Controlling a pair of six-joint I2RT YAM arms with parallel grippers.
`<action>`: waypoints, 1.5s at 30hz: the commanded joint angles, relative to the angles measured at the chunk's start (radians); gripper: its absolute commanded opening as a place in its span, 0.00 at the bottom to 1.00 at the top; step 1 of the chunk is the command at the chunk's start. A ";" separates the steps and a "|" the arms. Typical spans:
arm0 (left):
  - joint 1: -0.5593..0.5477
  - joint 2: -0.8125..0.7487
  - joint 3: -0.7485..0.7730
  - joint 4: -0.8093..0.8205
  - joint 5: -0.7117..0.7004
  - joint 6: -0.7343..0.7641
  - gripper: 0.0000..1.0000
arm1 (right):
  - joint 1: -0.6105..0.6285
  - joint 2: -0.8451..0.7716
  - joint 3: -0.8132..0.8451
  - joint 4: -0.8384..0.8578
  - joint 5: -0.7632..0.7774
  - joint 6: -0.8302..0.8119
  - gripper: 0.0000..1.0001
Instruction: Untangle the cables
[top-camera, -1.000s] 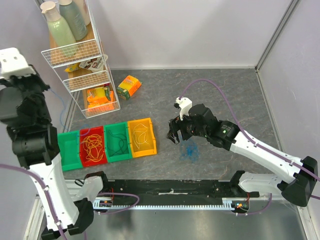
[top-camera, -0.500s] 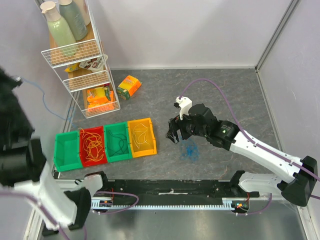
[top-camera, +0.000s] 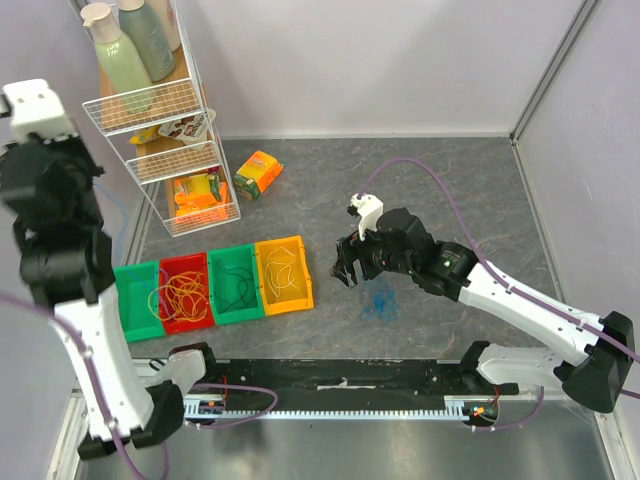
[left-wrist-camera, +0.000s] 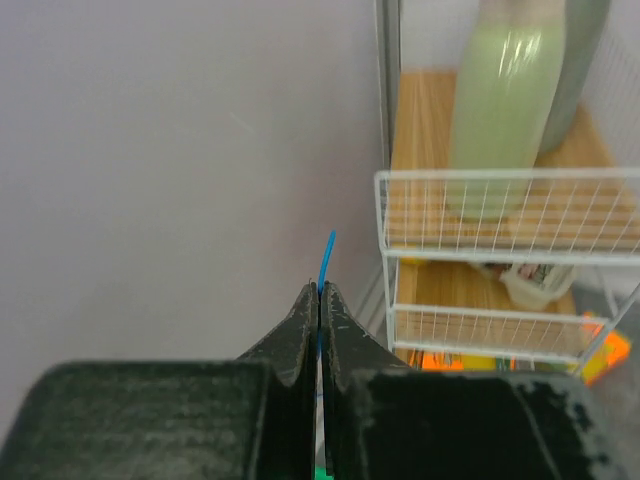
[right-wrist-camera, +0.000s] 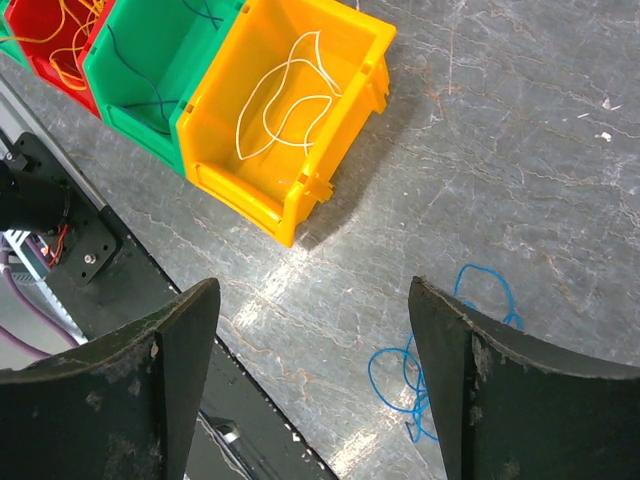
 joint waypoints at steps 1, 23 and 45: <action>0.004 0.014 -0.034 -0.055 0.025 -0.004 0.02 | 0.003 0.002 -0.011 0.046 -0.121 -0.021 0.84; 0.005 -0.023 0.061 -0.061 0.083 -0.240 0.02 | 0.296 0.610 0.345 0.616 -0.135 0.071 0.84; 0.005 -0.022 -0.135 0.235 -0.355 0.100 0.02 | 0.289 0.415 0.177 0.461 -0.015 0.003 0.85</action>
